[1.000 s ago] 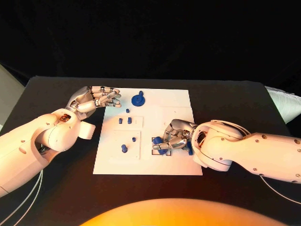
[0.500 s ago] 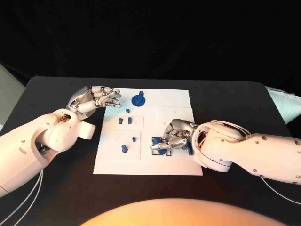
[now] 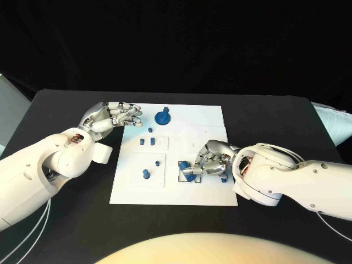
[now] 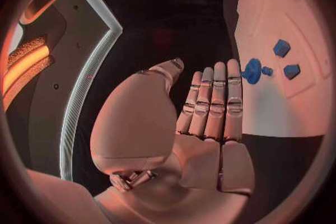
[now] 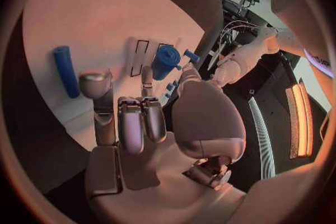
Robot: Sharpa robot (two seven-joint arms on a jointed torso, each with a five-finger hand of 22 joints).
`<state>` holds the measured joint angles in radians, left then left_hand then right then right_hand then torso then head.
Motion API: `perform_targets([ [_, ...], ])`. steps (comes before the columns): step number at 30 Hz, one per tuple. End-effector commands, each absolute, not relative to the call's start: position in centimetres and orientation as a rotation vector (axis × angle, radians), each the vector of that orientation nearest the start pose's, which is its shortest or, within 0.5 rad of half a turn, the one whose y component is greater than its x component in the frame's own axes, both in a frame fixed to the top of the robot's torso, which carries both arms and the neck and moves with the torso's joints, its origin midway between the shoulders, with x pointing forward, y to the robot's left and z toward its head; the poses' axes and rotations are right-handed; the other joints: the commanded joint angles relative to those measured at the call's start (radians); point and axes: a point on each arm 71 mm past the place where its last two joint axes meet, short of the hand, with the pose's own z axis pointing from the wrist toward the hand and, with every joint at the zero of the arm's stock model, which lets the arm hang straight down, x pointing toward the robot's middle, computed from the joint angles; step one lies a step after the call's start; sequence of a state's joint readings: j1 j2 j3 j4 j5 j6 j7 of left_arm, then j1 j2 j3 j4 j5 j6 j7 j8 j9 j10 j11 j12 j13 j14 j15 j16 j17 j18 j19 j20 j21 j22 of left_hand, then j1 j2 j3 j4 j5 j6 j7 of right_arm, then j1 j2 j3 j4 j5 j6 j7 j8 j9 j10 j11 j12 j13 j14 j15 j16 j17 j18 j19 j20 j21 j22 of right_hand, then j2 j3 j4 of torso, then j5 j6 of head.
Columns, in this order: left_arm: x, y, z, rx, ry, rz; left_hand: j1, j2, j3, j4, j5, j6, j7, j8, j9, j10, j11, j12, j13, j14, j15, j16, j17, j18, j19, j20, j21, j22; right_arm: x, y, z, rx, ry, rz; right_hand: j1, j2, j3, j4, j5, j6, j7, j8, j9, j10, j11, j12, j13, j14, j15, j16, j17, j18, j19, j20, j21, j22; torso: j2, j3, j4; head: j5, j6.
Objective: Assemble the parts on the task board
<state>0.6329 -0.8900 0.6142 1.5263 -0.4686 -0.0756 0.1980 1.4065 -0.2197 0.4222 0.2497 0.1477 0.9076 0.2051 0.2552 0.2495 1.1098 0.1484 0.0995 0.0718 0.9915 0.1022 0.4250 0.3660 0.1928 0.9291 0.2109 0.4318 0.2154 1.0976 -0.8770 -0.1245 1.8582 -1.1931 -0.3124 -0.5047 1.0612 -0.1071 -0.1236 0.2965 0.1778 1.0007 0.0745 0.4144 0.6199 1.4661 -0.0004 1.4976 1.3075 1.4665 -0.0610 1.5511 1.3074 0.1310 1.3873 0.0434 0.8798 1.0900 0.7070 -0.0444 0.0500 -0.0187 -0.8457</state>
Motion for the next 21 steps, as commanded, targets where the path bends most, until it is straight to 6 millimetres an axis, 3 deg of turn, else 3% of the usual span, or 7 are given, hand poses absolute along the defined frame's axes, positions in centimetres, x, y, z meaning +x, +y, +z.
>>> perform_targets([
  [1, 46.08, 26.25, -21.84, -1.024, 1.500, -1.563, 0.002, 0.007, -0.003, -0.001, 0.003, 0.000, 0.005, -0.006, -0.001, -0.004, 0.005, -0.004, 0.001, 0.005, 0.004, -0.007, 0.001, -0.011, 0.006, 0.000, -0.006, -0.001, 37.71, -14.82, -24.19, 0.189, 2.108, 0.707, 0.002, 0.009, 0.007, 0.000, 0.012, 0.002, -0.005, 0.006, 0.002, 0.057, -0.003, 0.003, 0.204, 0.093, -0.004, -0.002, 0.214, -0.008, 0.004, 0.000, 0.010, 0.005, 0.000, 0.0003, -0.0014, 0.002, 0.001],
  [9, 46.03, 26.26, -21.95, -1.026, 1.503, -1.563, 0.003, 0.008, -0.005, 0.001, 0.004, 0.000, 0.005, -0.007, -0.002, -0.005, 0.005, -0.005, 0.001, 0.005, 0.004, -0.008, 0.003, -0.011, 0.007, 0.000, -0.008, -0.002, 37.18, -15.33, -24.18, 0.194, 2.146, 0.716, 0.004, 0.013, 0.008, 0.000, 0.024, 0.005, -0.007, 0.007, 0.003, 0.060, -0.004, 0.007, 0.207, 0.094, -0.006, 0.001, 0.220, -0.009, 0.007, -0.001, 0.019, 0.012, 0.000, 0.0003, -0.0012, 0.003, 0.001],
  [21, 45.99, 26.26, -22.05, -1.029, 1.505, -1.561, 0.003, 0.008, -0.005, 0.001, 0.004, 0.000, 0.005, -0.007, -0.002, -0.005, 0.005, -0.005, 0.001, 0.005, 0.004, -0.008, 0.003, -0.011, 0.007, 0.000, -0.008, -0.002, 36.95, -14.52, -24.32, 0.188, 2.177, 0.746, 0.005, 0.019, 0.009, 0.000, 0.030, 0.008, -0.008, 0.008, 0.004, 0.061, -0.005, 0.008, 0.208, 0.095, -0.006, 0.002, 0.221, -0.010, 0.008, -0.002, 0.021, 0.014, 0.000, -0.0007, 0.0000, 0.000, 0.000],
])
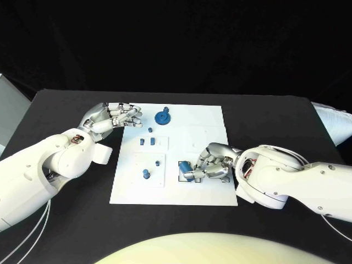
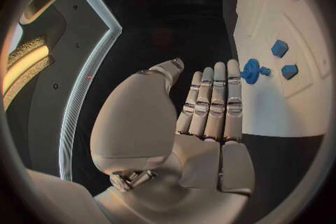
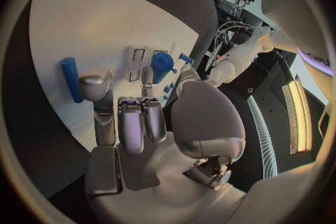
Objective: Assemble the parts on the task board
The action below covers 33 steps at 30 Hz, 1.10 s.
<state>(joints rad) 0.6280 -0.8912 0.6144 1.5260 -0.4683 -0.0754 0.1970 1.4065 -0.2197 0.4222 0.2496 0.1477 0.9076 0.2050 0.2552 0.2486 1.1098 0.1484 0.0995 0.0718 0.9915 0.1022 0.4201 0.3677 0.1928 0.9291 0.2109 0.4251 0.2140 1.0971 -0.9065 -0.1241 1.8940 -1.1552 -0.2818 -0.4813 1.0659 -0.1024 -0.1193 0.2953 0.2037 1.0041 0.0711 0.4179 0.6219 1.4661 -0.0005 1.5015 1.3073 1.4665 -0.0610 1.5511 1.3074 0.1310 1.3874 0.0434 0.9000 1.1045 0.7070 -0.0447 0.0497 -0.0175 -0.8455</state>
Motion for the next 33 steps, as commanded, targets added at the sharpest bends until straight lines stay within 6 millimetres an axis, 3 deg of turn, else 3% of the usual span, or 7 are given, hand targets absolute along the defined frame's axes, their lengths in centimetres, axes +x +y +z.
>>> perform_targets([
  [1, 46.0, 26.2, -22.1, -1.030, 1.505, -1.562, 0.003, 0.008, -0.005, 0.001, 0.003, 0.000, 0.005, -0.007, -0.001, -0.005, 0.005, -0.005, 0.001, 0.005, 0.004, -0.003, 0.001, -0.011, 0.007, 0.000, -0.002, -0.001, 37.0, -14.4, -24.3, 0.188, 2.177, 0.750, 0.000, 0.015, 0.005, 0.001, 0.005, 0.005, -0.005, 0.005, 0.002, 0.061, -0.005, 0.004, 0.208, 0.095, -0.007, 0.002, 0.221, -0.010, 0.008, -0.002, 0.001, 0.000, 0.000, -0.0004, 0.0006, -0.002, 0.000],
  [15, 46.0, 26.0, -22.2, -1.085, 1.505, -1.582, 0.007, 0.011, -0.005, 0.002, 0.004, 0.001, 0.005, -0.007, -0.001, -0.005, 0.005, -0.005, 0.001, 0.005, 0.004, -0.004, 0.003, -0.011, 0.008, 0.000, -0.004, -0.003, 37.1, -13.3, -24.3, 0.160, 2.166, 0.775, 0.033, 0.029, 0.013, -0.002, 0.015, 0.005, -0.006, 0.003, 0.002, 0.065, -0.007, 0.008, 0.212, 0.096, -0.008, 0.004, 0.226, -0.010, 0.010, -0.004, 0.003, 0.005, 0.000, -0.0005, -0.0008, -0.005, 0.002],
  [19, 46.0, 26.1, -22.2, -1.092, 1.508, -1.581, 0.010, 0.012, -0.004, 0.002, 0.004, 0.001, 0.005, -0.007, -0.001, -0.005, 0.005, -0.005, 0.001, 0.005, 0.004, -0.005, 0.004, -0.011, 0.008, 0.000, -0.005, -0.003, 37.3, -13.4, -24.3, 0.131, 2.149, 0.750, 0.104, 0.046, 0.025, -0.007, 0.056, 0.004, -0.007, -0.004, 0.000, 0.066, -0.008, 0.009, 0.214, 0.096, -0.009, 0.004, 0.227, -0.011, 0.011, -0.005, 0.004, 0.011, 0.000, 0.0000, 0.0007, -0.004, 0.001],
  [21, 46.0, 26.1, -22.2, -1.093, 1.508, -1.579, 0.010, 0.012, -0.004, 0.002, 0.004, 0.001, 0.005, -0.007, -0.001, -0.005, 0.005, -0.005, 0.001, 0.005, 0.004, -0.005, 0.004, -0.011, 0.008, 0.000, -0.005, -0.003, 37.4, -13.5, -24.4, 0.116, 2.142, 0.741, 0.155, 0.045, 0.036, -0.011, 0.052, 0.005, -0.008, -0.008, -0.002, 0.067, -0.009, 0.011, 0.215, 0.096, -0.010, 0.004, 0.228, -0.012, 0.012, -0.006, 0.007, 0.016, 0.000, -0.0002, 0.0009, -0.004, 0.001],
  [25, 46.0, 26.2, -22.3, -1.095, 1.509, -1.577, 0.014, 0.015, -0.003, 0.002, 0.005, 0.001, 0.005, -0.007, -0.002, -0.005, 0.005, -0.005, 0.001, 0.005, 0.004, -0.006, 0.005, -0.011, 0.009, 0.000, -0.006, -0.004, 37.5, -13.4, -24.5, 0.104, 2.138, 0.731, 0.250, 0.045, 0.096, -0.007, -0.022, 0.013, -0.011, -0.019, -0.011, 0.068, -0.011, 0.012, 0.217, 0.097, -0.012, 0.005, 0.230, -0.012, 0.014, -0.008, 0.009, 0.023, 0.001, 0.0001, 0.0005, -0.002, 0.000],
  [33, 46.0, 26.2, -22.3, -1.096, 1.510, -1.572, 0.016, 0.017, -0.003, 0.002, 0.005, 0.001, 0.005, -0.007, -0.002, -0.005, 0.005, -0.005, 0.001, 0.005, 0.004, -0.006, 0.006, -0.011, 0.010, 0.000, -0.007, -0.005, 37.7, -13.5, -24.8, 0.113, 2.132, 0.715, 0.293, 0.071, 0.156, -0.008, -0.027, 0.021, -0.016, -0.026, -0.019, 0.071, -0.016, 0.015, 0.220, 0.097, -0.016, 0.007, 0.233, -0.013, 0.016, -0.011, 0.013, 0.031, 0.001, -0.0001, 0.0003, -0.002, -0.002],
])
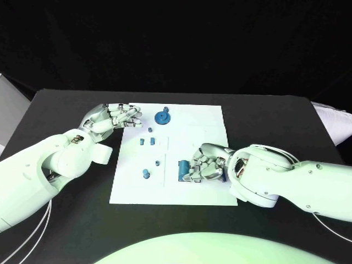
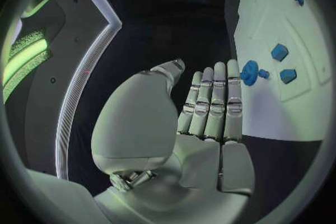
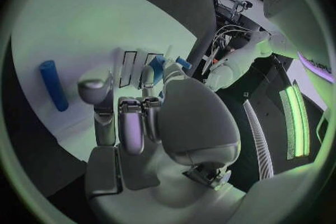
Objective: Assemble the parts on the task board
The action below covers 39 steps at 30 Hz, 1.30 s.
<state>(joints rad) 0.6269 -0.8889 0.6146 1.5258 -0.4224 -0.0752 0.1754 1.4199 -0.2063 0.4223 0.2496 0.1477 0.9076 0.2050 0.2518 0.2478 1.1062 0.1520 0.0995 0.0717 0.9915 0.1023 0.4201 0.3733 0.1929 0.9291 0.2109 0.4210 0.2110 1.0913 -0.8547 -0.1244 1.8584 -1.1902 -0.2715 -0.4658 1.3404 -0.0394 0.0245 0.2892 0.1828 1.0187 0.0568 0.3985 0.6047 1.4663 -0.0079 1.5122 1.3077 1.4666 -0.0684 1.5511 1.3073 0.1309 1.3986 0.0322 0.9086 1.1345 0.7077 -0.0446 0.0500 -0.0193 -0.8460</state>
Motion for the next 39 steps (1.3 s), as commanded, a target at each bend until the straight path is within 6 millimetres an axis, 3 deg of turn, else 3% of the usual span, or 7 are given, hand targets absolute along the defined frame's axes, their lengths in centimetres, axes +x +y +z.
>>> perform_targets([
  [1, 46.0, 26.3, -22.3, -1.096, 1.510, -1.572, 0.003, 0.004, -0.003, 0.002, 0.005, 0.001, 0.005, -0.004, -0.001, -0.002, 0.002, -0.005, 0.001, 0.005, 0.004, -0.006, 0.001, -0.011, 0.010, 0.000, -0.003, -0.002, 37.7, -13.5, -24.8, 0.115, 2.131, 0.712, 0.021, 0.008, 0.017, -0.001, -0.013, 0.007, -0.002, -0.008, -0.002, 0.070, -0.009, 0.004, 0.219, 0.097, -0.009, 0.006, 0.233, -0.013, 0.006, 0.000, 0.006, 0.002, 0.000, -0.0003, -0.0001, 0.000, -0.002],
  [3, 46.0, 26.3, -22.3, -1.096, 1.511, -1.572, 0.003, 0.004, -0.003, 0.002, 0.005, 0.001, 0.005, -0.004, -0.001, -0.002, 0.002, -0.005, 0.001, 0.005, 0.004, -0.006, 0.001, -0.011, 0.010, 0.000, -0.003, -0.002, 37.8, -13.5, -24.9, 0.119, 2.131, 0.708, 0.029, 0.013, 0.045, 0.000, -0.042, 0.010, -0.003, -0.010, -0.004, 0.072, -0.010, 0.006, 0.221, 0.098, -0.010, 0.007, 0.234, -0.014, 0.007, -0.001, 0.008, 0.006, 0.000, -0.0002, 0.0000, 0.001, -0.002],
  [10, 46.0, 26.3, -22.3, -1.094, 1.512, -1.570, 0.003, 0.004, -0.003, 0.002, 0.005, 0.001, 0.005, -0.004, -0.001, -0.002, 0.002, -0.005, 0.001, 0.005, 0.004, -0.006, 0.001, -0.011, 0.010, 0.000, -0.003, -0.002, 37.9, -13.7, -25.3, 0.116, 2.150, 0.688, 0.035, 0.006, 0.060, -0.003, -0.044, 0.010, -0.004, -0.011, -0.005, 0.073, -0.011, 0.008, 0.223, 0.098, -0.010, 0.008, 0.236, -0.015, 0.008, -0.002, 0.012, 0.010, 0.000, -0.0004, -0.0001, 0.002, -0.004],
  [16, 46.0, 26.4, -22.3, -1.091, 1.514, -1.566, 0.003, 0.004, -0.003, 0.002, 0.005, 0.001, 0.005, -0.004, -0.001, -0.002, 0.002, -0.005, 0.001, 0.005, 0.004, -0.006, 0.001, -0.011, 0.010, 0.000, -0.003, -0.002, 37.7, -13.8, -25.7, 0.130, 2.186, 0.705, 0.029, -0.048, 0.075, 0.000, -0.043, 0.017, -0.002, -0.010, -0.005, 0.071, -0.009, 0.005, 0.221, 0.097, -0.009, 0.006, 0.232, -0.014, 0.005, -0.001, 0.001, 0.008, 0.000, 0.0001, 0.0004, 0.004, -0.006],
  [18, 46.0, 26.4, -22.4, -1.091, 1.514, -1.564, 0.003, 0.004, -0.003, 0.002, 0.005, 0.001, 0.005, -0.004, -0.001, -0.002, 0.002, -0.005, 0.001, 0.005, 0.004, -0.006, 0.001, -0.011, 0.010, 0.000, -0.003, -0.002, 37.5, -13.7, -25.7, 0.140, 2.197, 0.719, -0.011, -0.097, 0.064, 0.002, 0.008, 0.021, 0.002, -0.007, -0.004, 0.070, -0.006, 0.002, 0.219, 0.097, -0.007, 0.006, 0.231, -0.013, 0.003, 0.001, -0.006, 0.006, 0.000, 0.0006, 0.0009, 0.005, -0.005],
  [23, 46.0, 26.5, -22.4, -1.090, 1.514, -1.559, 0.005, 0.006, -0.002, 0.003, 0.005, 0.002, 0.005, -0.004, -0.001, -0.002, 0.002, -0.005, 0.001, 0.005, 0.004, -0.008, 0.002, -0.011, 0.011, 0.000, -0.005, -0.003, 37.4, -13.8, -25.7, 0.149, 2.203, 0.741, -0.058, -0.129, 0.027, 0.003, -0.008, 0.020, 0.007, -0.005, -0.002, 0.067, -0.001, -0.002, 0.216, 0.096, -0.003, 0.004, 0.227, -0.011, 0.001, 0.004, -0.017, 0.003, -0.001, 0.0001, -0.0001, 0.006, -0.006],
  [39, 46.1, 26.7, -22.6, -1.091, 1.512, -1.552, 0.005, 0.006, -0.002, 0.003, 0.005, 0.002, 0.005, -0.004, -0.001, -0.002, 0.002, -0.005, 0.001, 0.005, 0.004, -0.008, 0.002, -0.011, 0.011, 0.000, -0.005, -0.003, 37.4, -15.8, -24.7, 0.226, 2.102, 0.780, -0.063, -0.122, -0.001, 0.003, 0.001, 0.002, 0.011, -0.012, -0.002, 0.069, 0.002, 0.002, 0.220, 0.096, 0.000, 0.004, 0.229, -0.012, 0.002, 0.006, -0.017, 0.007, -0.002, 0.0005, -0.0020, 0.002, -0.001],
])
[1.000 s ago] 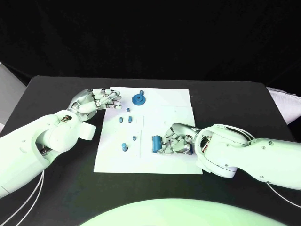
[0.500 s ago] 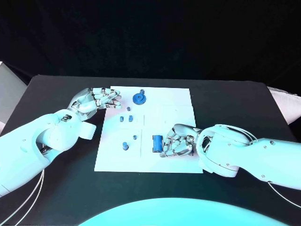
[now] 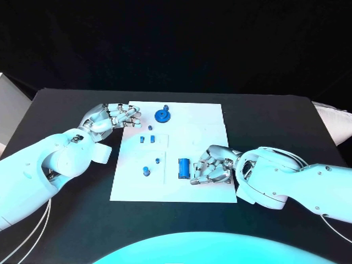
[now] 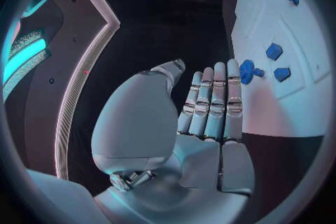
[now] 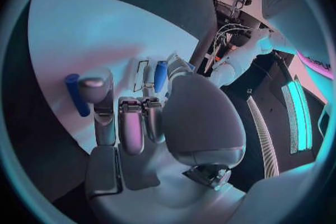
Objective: Assemble the parts on the task board
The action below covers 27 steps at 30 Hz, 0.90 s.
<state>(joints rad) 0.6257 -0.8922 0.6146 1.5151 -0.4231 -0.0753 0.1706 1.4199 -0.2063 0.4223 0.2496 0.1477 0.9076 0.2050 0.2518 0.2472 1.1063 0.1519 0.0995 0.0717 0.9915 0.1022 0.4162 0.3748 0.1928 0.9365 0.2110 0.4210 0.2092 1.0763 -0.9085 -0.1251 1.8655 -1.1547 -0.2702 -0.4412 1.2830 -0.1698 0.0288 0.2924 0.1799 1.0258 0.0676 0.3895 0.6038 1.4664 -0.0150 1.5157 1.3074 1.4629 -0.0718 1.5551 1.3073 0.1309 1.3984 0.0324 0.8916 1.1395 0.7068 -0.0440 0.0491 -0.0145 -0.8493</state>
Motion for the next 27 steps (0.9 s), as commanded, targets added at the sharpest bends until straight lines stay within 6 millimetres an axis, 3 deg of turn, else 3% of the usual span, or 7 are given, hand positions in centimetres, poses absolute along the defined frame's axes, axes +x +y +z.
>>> perform_targets([
  [1, 46.1, 26.7, -22.6, -1.090, 1.511, -1.552, 0.005, 0.006, -0.002, 0.003, 0.005, 0.002, 0.005, -0.004, -0.001, -0.002, 0.002, -0.005, 0.001, 0.005, 0.004, -0.004, 0.001, -0.011, 0.004, 0.000, -0.005, -0.001, 37.5, -16.1, -24.5, 0.237, 2.090, 0.787, -0.003, 0.013, -0.006, -0.001, 0.009, -0.006, 0.001, -0.003, -0.001, 0.069, 0.010, -0.001, 0.220, 0.100, 0.004, 0.001, 0.230, -0.012, 0.002, 0.006, -0.002, 0.001, -0.001, -0.0002, -0.0015, -0.003, 0.003],
  [5, 46.1, 26.6, -22.5, -1.088, 1.501, -1.555, 0.008, 0.007, -0.003, 0.003, 0.005, 0.002, 0.005, -0.004, -0.001, -0.002, 0.002, -0.004, 0.001, 0.005, 0.004, -0.005, 0.002, -0.011, 0.005, 0.000, -0.006, -0.002, 38.4, -18.4, -23.7, 0.304, 2.041, 0.791, 0.015, 0.029, -0.001, -0.003, 0.030, -0.029, 0.010, -0.023, -0.010, 0.066, 0.017, -0.006, 0.217, 0.098, 0.009, -0.003, 0.221, -0.009, -0.003, 0.010, -0.022, -0.008, -0.001, -0.0013, -0.0005, -0.007, 0.006],
  [11, 46.0, 26.7, -22.4, -1.083, 1.481, -1.558, 0.004, -0.001, -0.014, 0.010, -0.002, 0.003, 0.005, -0.005, -0.002, -0.001, 0.002, -0.003, 0.002, 0.005, 0.004, -0.007, 0.007, -0.011, 0.008, 0.000, -0.011, -0.005, 40.0, -22.5, -22.9, 0.381, 1.999, 0.723, 0.037, 0.033, 0.004, -0.005, 0.043, -0.045, 0.021, -0.050, -0.029, 0.069, 0.026, -0.001, 0.220, 0.100, 0.016, 0.000, 0.227, -0.011, 0.001, 0.015, -0.012, 0.001, -0.001, -0.0032, -0.0033, -0.023, 0.013],
  [13, 46.0, 26.7, -22.4, -1.083, 1.476, -1.559, 0.003, -0.002, -0.016, 0.012, -0.003, 0.003, 0.005, -0.005, -0.002, -0.001, 0.002, -0.003, 0.002, 0.006, 0.004, -0.008, 0.008, -0.011, 0.008, 0.001, -0.012, -0.006, 40.2, -23.2, -22.9, 0.380, 1.997, 0.706, 0.039, 0.033, 0.005, -0.005, 0.044, -0.045, 0.021, -0.052, -0.030, 0.069, 0.026, -0.001, 0.221, 0.100, 0.016, 0.000, 0.229, -0.012, 0.001, 0.016, -0.009, 0.003, 0.000, -0.0021, -0.0030, -0.025, 0.014],
  [18, 45.7, 26.6, -22.7, -1.087, 1.474, -1.564, 0.001, -0.009, -0.026, 0.016, -0.005, 0.003, 0.005, -0.005, -0.003, 0.000, 0.002, -0.002, 0.003, 0.006, 0.004, -0.009, 0.012, -0.011, 0.010, 0.001, -0.015, -0.008, 39.9, -24.3, -23.1, 0.328, 1.998, 0.666, 0.045, 0.039, 0.009, -0.003, 0.042, -0.031, 0.019, -0.054, -0.036, 0.069, 0.026, -0.002, 0.220, 0.096, 0.017, -0.008, 0.212, -0.010, -0.002, 0.017, -0.022, -0.003, 0.000, 0.0006, -0.0016, -0.037, 0.013],
  [24, 45.5, 26.6, -22.9, -1.092, 1.480, -1.565, 0.000, -0.009, -0.028, 0.017, -0.005, 0.003, 0.005, -0.005, -0.003, 0.000, 0.002, -0.002, 0.003, 0.006, 0.004, -0.010, 0.012, -0.011, 0.011, 0.001, -0.016, -0.009, 39.1, -25.2, -23.7, 0.244, 2.007, 0.579, 0.039, 0.034, 0.003, -0.001, 0.037, -0.014, 0.016, -0.054, -0.041, 0.070, 0.023, -0.002, 0.220, 0.096, 0.015, -0.008, 0.213, -0.010, -0.001, 0.017, -0.016, 0.002, 0.000, -0.0021, -0.0010, -0.044, 0.011],
  [27, 45.4, 26.6, -23.0, -1.094, 1.481, -1.563, 0.000, -0.009, -0.028, 0.017, -0.005, 0.004, 0.005, -0.005, -0.003, 0.000, 0.002, -0.002, 0.003, 0.006, 0.004, -0.010, 0.013, -0.011, 0.011, 0.001, -0.016, -0.009, 38.6, -25.2, -24.1, 0.224, 2.027, 0.550, 0.028, 0.031, -0.004, 0.000, 0.034, -0.007, 0.014, -0.056, -0.045, 0.070, 0.022, -0.001, 0.221, 0.096, 0.014, -0.007, 0.215, -0.010, 0.000, 0.016, -0.014, 0.004, 0.000, -0.0015, -0.0008, -0.044, 0.010],
])
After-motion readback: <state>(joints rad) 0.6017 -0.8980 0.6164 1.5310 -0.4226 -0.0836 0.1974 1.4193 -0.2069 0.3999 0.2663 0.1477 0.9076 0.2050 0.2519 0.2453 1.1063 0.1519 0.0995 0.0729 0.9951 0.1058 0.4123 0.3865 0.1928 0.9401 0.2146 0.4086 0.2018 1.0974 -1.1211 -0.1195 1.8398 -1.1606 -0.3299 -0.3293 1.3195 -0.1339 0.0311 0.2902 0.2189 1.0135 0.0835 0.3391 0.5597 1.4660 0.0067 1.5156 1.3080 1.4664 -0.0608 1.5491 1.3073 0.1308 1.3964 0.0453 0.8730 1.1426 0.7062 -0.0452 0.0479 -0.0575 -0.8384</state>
